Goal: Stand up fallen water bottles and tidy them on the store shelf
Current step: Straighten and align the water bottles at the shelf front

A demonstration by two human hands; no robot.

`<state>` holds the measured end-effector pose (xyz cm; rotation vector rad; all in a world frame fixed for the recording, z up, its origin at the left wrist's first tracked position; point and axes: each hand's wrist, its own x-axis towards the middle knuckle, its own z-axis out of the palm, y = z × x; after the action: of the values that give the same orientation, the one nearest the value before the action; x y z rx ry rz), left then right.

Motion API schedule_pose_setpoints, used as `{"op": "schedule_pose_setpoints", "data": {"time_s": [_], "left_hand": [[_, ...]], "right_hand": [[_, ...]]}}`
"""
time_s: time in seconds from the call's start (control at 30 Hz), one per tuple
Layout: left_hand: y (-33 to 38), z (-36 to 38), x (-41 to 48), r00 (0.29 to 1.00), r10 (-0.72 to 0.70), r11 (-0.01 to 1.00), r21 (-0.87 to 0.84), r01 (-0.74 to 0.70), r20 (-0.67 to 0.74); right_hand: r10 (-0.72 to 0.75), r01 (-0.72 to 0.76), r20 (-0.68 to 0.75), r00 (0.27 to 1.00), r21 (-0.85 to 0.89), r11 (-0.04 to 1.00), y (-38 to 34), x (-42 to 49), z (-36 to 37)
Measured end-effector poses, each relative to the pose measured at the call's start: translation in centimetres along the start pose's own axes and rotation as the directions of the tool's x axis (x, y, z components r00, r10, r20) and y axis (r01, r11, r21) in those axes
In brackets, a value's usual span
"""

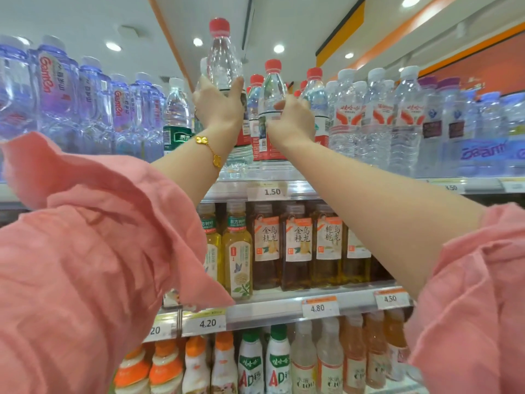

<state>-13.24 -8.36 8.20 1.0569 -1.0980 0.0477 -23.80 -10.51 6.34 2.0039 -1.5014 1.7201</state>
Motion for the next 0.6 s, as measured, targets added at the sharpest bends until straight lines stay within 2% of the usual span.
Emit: {"op": "schedule_pose_setpoints", "data": {"time_s": [0.13,0.3,0.6], "left_hand": [[-0.8,0.9,-0.9,0.999,-0.022,0.999,-0.043,0.023,0.030],[-0.5,1.5,-1.1,0.999,-0.033,0.999,-0.028,0.034,0.039],[-1.0,2.9,-0.8,1.000,-0.018,0.996,0.084,0.018,-0.007]], "right_hand": [[0.077,-0.077,-0.007,0.997,-0.006,0.997,1.6,0.4,0.0],[0.154,-0.157,0.073,0.985,0.031,0.987,2.3,0.6,-0.2],[0.134,-0.151,0.190,0.973,0.081,0.985,2.8,0.5,0.1]]}}
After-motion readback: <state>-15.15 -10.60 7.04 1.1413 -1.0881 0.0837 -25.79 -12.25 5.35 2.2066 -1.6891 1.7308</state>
